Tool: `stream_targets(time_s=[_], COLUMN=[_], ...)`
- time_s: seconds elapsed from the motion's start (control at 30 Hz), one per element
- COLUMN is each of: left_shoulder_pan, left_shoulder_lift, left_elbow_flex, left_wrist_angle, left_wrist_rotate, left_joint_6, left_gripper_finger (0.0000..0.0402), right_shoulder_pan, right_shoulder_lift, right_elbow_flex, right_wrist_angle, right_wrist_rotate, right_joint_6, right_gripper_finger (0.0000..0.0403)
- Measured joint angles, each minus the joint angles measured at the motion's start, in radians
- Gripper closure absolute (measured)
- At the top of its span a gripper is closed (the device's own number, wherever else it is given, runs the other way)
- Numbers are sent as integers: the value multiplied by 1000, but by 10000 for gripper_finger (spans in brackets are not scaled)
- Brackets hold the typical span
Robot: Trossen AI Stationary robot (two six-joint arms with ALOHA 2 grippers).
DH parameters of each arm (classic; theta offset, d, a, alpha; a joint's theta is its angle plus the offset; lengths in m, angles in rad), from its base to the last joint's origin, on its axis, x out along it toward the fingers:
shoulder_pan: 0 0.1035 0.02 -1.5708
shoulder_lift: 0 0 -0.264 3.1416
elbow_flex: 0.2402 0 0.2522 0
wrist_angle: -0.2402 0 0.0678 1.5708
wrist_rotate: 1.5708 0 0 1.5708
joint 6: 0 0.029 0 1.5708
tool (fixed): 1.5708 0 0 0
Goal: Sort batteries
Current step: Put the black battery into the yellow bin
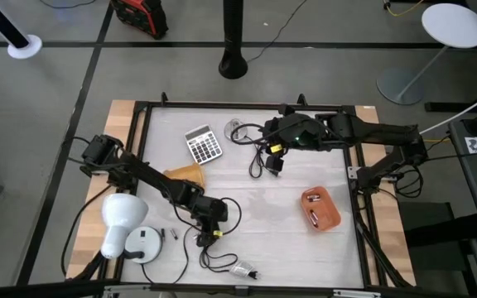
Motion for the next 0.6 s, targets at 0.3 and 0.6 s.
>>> stream_targets(time_s=[0.3,0.6], left_shoulder_pan=[-25,-30], left_shoulder_lift=[58,76], left_elbow_flex=[0,2], left_wrist_angle=[12,17], left_wrist_rotate=[-7,-29], left_joint_6=[-49,-38], left_gripper_finger=[265,269], right_shoulder_pan=[0,0], right_shoulder_lift=[0,0], right_elbow_flex=[0,0], right_wrist_angle=[-32,-38], right_wrist_rotate=[-24,-24], right_joint_6=[0,0], right_gripper_finger=[233,233])
